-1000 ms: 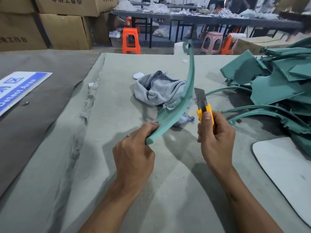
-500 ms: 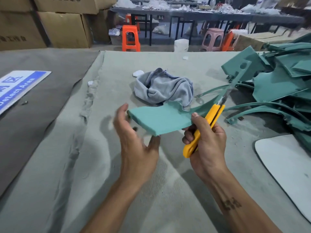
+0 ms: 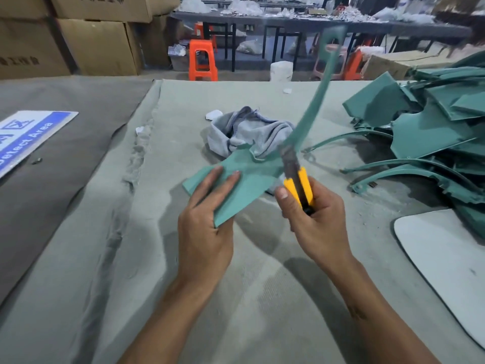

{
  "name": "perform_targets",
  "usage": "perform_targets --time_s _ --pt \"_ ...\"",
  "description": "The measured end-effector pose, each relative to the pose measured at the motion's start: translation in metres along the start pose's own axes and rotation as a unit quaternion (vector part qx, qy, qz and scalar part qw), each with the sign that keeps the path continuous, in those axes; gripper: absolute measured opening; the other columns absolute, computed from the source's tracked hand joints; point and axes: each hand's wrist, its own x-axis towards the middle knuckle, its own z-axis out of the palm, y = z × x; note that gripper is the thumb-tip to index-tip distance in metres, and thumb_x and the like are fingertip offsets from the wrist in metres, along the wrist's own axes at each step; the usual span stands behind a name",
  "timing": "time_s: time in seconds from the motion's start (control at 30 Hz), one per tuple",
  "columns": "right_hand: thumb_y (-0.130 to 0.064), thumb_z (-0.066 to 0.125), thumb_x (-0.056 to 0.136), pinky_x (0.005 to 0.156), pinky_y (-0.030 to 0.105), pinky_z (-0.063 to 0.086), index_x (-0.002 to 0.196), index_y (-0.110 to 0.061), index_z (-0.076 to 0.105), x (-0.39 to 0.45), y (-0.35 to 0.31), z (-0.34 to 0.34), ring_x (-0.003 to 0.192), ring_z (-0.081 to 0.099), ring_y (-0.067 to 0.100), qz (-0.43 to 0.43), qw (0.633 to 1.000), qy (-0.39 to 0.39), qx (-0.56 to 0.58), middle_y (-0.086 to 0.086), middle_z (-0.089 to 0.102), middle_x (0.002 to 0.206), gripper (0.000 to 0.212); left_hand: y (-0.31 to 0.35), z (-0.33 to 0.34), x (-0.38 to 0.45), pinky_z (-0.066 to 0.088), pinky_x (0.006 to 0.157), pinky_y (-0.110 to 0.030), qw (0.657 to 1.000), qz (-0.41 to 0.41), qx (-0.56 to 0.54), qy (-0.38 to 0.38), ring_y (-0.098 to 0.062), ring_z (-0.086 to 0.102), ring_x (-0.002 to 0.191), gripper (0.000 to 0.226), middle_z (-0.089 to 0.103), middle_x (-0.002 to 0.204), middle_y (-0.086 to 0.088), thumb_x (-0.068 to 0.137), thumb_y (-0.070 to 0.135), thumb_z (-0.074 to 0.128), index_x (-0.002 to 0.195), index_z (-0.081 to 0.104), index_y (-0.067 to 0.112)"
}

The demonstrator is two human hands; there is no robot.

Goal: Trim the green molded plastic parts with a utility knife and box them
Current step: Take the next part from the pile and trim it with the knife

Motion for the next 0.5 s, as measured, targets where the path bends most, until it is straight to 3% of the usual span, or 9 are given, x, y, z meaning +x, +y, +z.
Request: perform_targets --time_s 0.07,0.1,0.17,0.23,0.3,0.37,0.5 --pt "-0.055 0.061 0.098 0.046 0.032 0.032 0.072 -0.011 0.054 0.001 0.004 -0.009 0.046 0.040 0.015 -0.047 0.995 -0.022 -0.084 0.001 0.043 0.054 0.052 0.001 -0.002 0.002 0.055 0.100 -0.033 0.997 -0.039 -0.057 0.026 -0.007 0.067 0.117 0.044 0.067 0.134 0.012 0.093 0.004 0.067 0.130 0.070 0.027" --pt "-0.055 0.056 0.100 0.046 0.033 0.030 0.073 -0.010 0.055 0.001 0.006 -0.012 0.046 0.038 0.016 -0.065 0.991 -0.036 -0.112 0.002 0.041 0.054 0.053 0.003 -0.002 0.001 0.061 0.087 -0.034 0.992 -0.080 -0.097 0.030 -0.010 0.075 0.100 0.039 0.071 0.126 0.016 0.095 0.007 0.065 0.127 0.072 0.028" --pt "-0.057 0.047 0.105 0.046 0.037 0.030 0.075 -0.009 0.057 0.000 0.009 -0.015 0.047 0.036 0.015 -0.089 0.985 -0.055 -0.135 0.000 0.038 0.054 0.057 0.006 -0.001 -0.001 0.061 0.061 -0.024 0.979 -0.140 -0.146 0.036 -0.014 0.077 0.069 0.042 0.073 0.119 0.019 0.097 0.002 0.060 0.122 0.074 0.033" --pt "-0.057 0.044 0.107 0.045 0.038 0.030 0.075 -0.012 0.055 0.000 0.010 -0.015 0.047 0.035 0.014 -0.103 0.984 -0.050 -0.139 -0.002 0.035 0.055 0.056 0.007 0.000 -0.003 0.056 0.050 -0.019 0.977 -0.149 -0.151 0.031 -0.016 0.073 0.056 0.051 0.072 0.119 0.020 0.098 -0.004 0.056 0.121 0.074 0.038" --pt "-0.056 0.043 0.108 0.045 0.037 0.030 0.076 -0.019 0.051 0.001 0.012 -0.014 0.048 0.037 0.014 -0.119 0.979 -0.030 -0.163 -0.005 0.035 0.055 0.049 0.009 0.000 -0.003 0.053 0.046 -0.019 0.975 -0.155 -0.156 0.016 -0.018 0.072 0.051 0.052 0.072 0.120 0.021 0.099 -0.003 0.056 0.119 0.073 0.042" --pt "-0.055 0.044 0.108 0.045 0.035 0.033 0.078 -0.024 0.050 0.004 0.017 -0.014 0.048 0.041 0.012 -0.118 0.978 0.017 -0.170 -0.006 0.040 0.055 0.043 0.008 -0.001 -0.001 0.053 0.048 -0.021 0.974 -0.156 -0.163 0.003 -0.017 0.075 0.060 0.054 0.072 0.121 0.020 0.097 -0.004 0.054 0.117 0.074 0.043" --pt "-0.048 0.047 0.108 0.049 0.040 0.037 0.086 -0.012 0.062 0.013 0.029 -0.023 0.052 0.043 0.021 -0.040 0.973 0.167 -0.153 0.002 0.047 0.057 0.044 0.004 -0.008 0.003 0.060 0.060 -0.025 0.985 -0.118 -0.126 -0.019 -0.010 0.077 0.070 0.054 0.076 0.106 0.021 0.084 -0.004 0.054 0.106 0.077 0.040"
